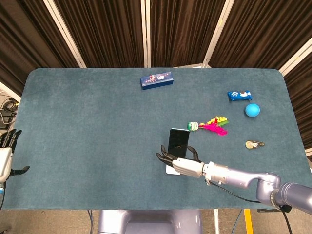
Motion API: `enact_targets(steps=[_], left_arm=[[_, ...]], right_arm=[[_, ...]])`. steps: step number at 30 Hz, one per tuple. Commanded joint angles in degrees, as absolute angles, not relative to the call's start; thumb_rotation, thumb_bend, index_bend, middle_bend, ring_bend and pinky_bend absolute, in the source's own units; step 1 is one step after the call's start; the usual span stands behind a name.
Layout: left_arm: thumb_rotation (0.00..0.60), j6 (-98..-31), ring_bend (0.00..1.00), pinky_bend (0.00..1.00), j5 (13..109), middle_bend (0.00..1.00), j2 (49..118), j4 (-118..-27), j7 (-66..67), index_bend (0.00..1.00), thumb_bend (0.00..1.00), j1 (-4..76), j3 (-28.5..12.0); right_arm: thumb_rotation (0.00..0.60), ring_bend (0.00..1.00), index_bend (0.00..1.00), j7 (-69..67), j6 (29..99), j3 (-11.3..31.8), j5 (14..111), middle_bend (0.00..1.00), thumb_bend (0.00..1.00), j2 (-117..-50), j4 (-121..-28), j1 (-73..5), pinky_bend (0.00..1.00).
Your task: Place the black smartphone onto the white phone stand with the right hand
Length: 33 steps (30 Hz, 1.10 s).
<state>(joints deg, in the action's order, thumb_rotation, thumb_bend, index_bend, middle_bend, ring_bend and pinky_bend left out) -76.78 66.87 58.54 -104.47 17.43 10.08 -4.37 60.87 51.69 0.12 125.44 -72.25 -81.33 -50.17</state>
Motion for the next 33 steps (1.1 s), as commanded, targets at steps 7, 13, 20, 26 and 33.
enact_targets(steps=[7, 13, 20, 26, 33], left_arm=[[0.6, -76.9, 0.0, 0.0, 67.4, 0.0, 58.5, -104.8, 17.4, 0.0, 0.0, 10.0, -4.1], [0.6, -77.4, 0.0, 0.0, 68.7, 0.0, 57.9, -105.3, 16.5, 0.0, 0.0, 9.6, -3.8], [0.6, -77.7, 0.0, 0.0, 69.9, 0.0, 57.3, -105.7, 15.3, 0.0, 0.0, 9.2, -3.4], [0.6, -78.3, 0.0, 0.0, 71.3, 0.0, 56.9, -106.2, 14.7, 0.0, 0.0, 8.8, -3.1], [0.6, -79.3, 0.0, 0.0, 73.4, 0.0, 56.6, -106.8, 14.1, 0.0, 0.0, 8.2, -2.5]], right_arm=[[0.6, 0.05, 0.14, 60.1, 56.2, -0.2, 125.4, 0.13, 0.43, -68.2, -82.7, -47.9, 0.22], [0.6, 0.05, 0.14, 57.6, 63.9, -0.8, 125.3, 0.12, 0.43, -64.0, -82.7, -44.2, 0.23], [0.6, 0.05, 0.08, 43.2, 81.3, -0.9, 122.2, 0.09, 0.4, -62.2, -74.8, -37.5, 0.18], [0.6, 0.04, 0.03, 29.1, 94.0, 0.4, 116.4, 0.06, 0.25, -63.5, -64.6, -31.7, 0.12], [0.6, 0.0, 0.0, 13.0, 92.6, 2.0, 99.2, 0.0, 0.0, -62.9, -73.0, -23.1, 0.0]])
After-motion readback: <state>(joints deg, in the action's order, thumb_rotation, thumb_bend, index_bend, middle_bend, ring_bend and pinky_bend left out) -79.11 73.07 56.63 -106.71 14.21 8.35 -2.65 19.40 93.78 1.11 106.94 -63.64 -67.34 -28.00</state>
